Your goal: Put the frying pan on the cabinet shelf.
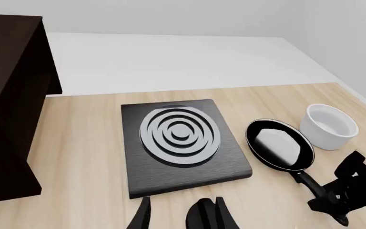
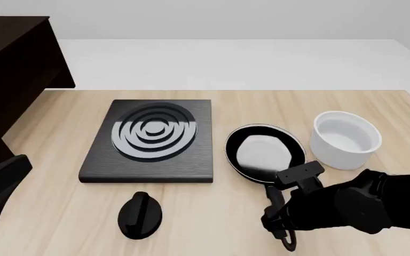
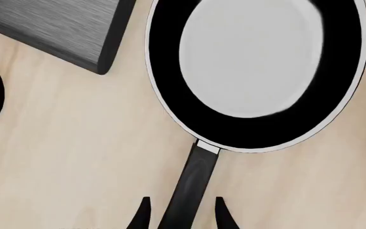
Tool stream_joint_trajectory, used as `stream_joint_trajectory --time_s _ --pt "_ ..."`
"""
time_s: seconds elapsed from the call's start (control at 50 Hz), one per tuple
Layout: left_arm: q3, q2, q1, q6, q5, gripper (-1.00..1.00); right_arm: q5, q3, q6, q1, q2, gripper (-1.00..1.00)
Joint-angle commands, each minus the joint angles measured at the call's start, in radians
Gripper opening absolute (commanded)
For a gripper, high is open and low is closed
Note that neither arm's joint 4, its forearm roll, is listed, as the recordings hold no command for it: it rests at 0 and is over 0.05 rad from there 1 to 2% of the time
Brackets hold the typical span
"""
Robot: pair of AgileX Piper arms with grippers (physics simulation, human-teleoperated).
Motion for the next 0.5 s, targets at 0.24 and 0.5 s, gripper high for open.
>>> stream_joint_trajectory --time_s 0.24,0.5 --pt "-0.010 0.002 0.001 0.003 0.008 1.00 -0.058 0.027 0.018 0.008 0.055 1.00" --pt "-0.018 0.005 0.001 0.009 0.014 1.00 -0.114 0.076 0.066 0.036 0.077 1.00"
